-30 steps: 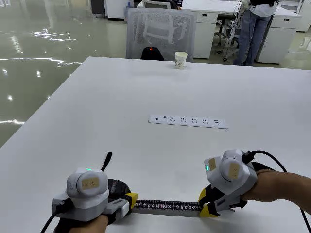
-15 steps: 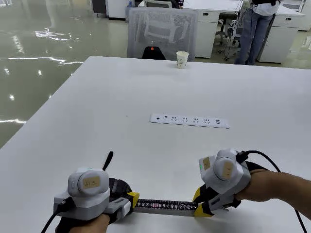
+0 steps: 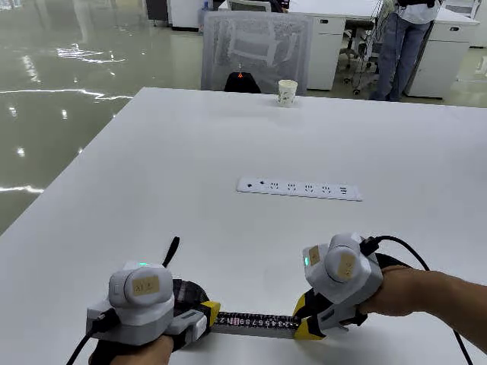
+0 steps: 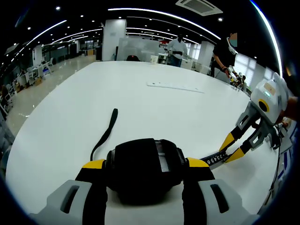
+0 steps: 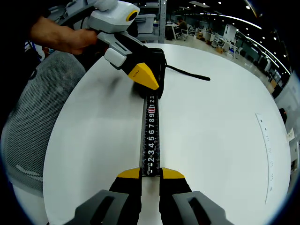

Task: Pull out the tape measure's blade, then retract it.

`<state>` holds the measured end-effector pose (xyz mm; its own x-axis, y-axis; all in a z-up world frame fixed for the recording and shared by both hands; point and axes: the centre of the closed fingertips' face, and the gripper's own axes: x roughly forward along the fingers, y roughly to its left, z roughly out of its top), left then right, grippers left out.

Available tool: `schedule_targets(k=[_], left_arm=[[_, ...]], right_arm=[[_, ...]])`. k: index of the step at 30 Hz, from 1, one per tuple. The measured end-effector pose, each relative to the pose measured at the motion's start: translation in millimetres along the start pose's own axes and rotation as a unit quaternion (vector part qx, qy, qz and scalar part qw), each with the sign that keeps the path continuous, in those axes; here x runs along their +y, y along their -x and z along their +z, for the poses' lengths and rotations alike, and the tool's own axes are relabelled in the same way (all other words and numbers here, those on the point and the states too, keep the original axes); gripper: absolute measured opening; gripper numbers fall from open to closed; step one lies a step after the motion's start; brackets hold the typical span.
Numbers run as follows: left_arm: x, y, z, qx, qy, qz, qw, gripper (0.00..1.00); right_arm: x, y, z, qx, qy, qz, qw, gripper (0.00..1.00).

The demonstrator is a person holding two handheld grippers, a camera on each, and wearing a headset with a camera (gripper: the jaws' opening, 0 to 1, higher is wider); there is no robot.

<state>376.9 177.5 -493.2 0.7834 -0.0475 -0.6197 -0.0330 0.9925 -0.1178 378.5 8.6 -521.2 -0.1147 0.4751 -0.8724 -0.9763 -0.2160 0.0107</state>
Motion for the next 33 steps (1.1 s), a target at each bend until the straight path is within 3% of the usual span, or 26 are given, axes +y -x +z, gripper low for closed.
schedule_targets(k=[33], left_arm=[[1.1,-0.1,0.6,0.002,0.005,-0.005,1.0000,0.60]], right_arm=[[-3.1,-20.2,35.3,-0.019,0.010,0.000,0.9998,0.10]])
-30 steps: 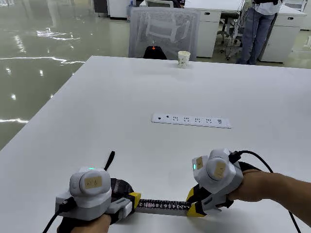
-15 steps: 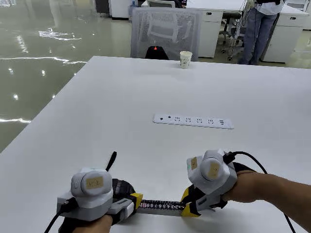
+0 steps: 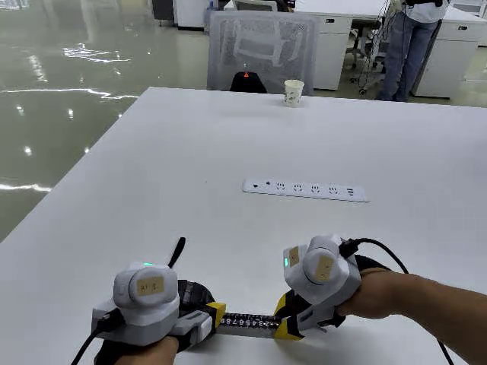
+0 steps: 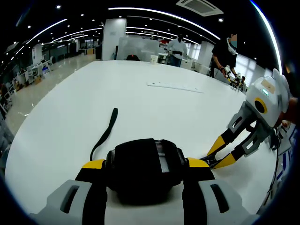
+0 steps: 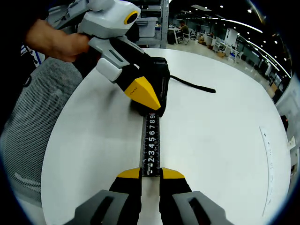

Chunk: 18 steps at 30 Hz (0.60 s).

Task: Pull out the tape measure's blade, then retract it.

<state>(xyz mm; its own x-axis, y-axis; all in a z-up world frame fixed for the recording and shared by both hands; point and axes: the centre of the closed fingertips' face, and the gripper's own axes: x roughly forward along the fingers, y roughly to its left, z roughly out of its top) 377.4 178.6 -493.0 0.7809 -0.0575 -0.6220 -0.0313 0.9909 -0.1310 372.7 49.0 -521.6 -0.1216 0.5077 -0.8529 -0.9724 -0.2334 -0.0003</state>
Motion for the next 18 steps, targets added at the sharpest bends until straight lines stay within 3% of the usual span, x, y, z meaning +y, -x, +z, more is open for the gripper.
schedule_targets(k=[18], left_arm=[[0.2,-0.3,-0.2,0.001,-0.001,-0.006,1.0000,0.60]], right_arm=[[-0.4,-13.9,22.0,-0.017,0.003,-0.001,0.9998,0.10]])
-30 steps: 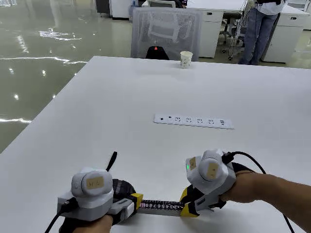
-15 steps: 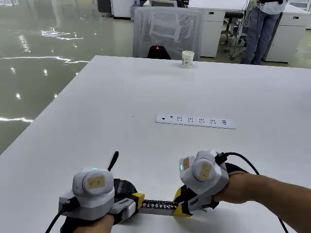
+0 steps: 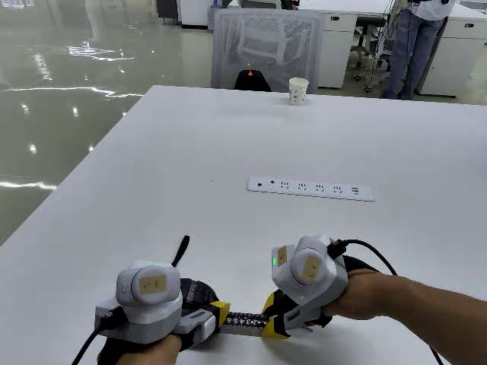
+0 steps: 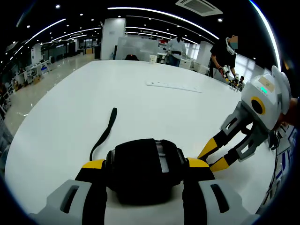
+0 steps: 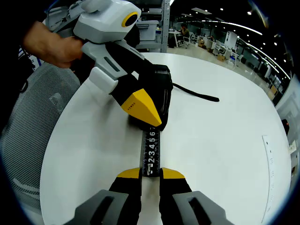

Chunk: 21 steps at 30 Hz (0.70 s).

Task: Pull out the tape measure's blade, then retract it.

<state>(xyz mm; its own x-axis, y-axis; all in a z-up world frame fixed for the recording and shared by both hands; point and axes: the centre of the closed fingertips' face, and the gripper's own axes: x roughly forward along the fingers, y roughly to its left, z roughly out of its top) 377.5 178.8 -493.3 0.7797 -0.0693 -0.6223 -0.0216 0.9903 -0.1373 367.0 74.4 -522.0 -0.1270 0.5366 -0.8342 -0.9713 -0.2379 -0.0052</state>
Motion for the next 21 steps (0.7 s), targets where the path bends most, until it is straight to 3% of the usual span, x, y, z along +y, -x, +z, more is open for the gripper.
schedule_targets(k=[21], left_arm=[[-0.3,0.5,0.0,0.001,0.003,-0.005,1.0000,0.60]], right_arm=[[-2.0,-15.9,25.5,-0.017,0.006,-0.005,0.9998,0.10]])
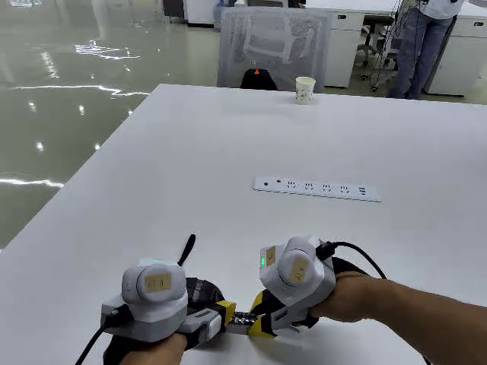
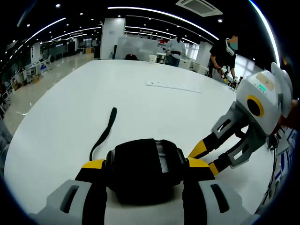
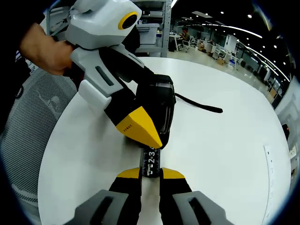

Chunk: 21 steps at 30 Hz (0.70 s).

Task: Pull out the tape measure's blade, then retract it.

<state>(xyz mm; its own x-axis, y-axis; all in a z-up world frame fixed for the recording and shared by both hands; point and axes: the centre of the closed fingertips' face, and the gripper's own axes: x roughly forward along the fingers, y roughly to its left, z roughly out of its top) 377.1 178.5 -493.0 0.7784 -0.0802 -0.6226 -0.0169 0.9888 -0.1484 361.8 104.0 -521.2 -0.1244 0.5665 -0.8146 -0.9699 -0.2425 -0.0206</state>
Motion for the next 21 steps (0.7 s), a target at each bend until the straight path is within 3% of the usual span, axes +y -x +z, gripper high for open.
schedule_targets(k=[21], left_arm=[[-0.4,0.6,-0.4,0.003,0.002,-0.003,1.0000,0.60]], right_arm=[[-2.0,-12.1,18.7,-0.031,-0.003,-0.009,0.9995,0.11]])
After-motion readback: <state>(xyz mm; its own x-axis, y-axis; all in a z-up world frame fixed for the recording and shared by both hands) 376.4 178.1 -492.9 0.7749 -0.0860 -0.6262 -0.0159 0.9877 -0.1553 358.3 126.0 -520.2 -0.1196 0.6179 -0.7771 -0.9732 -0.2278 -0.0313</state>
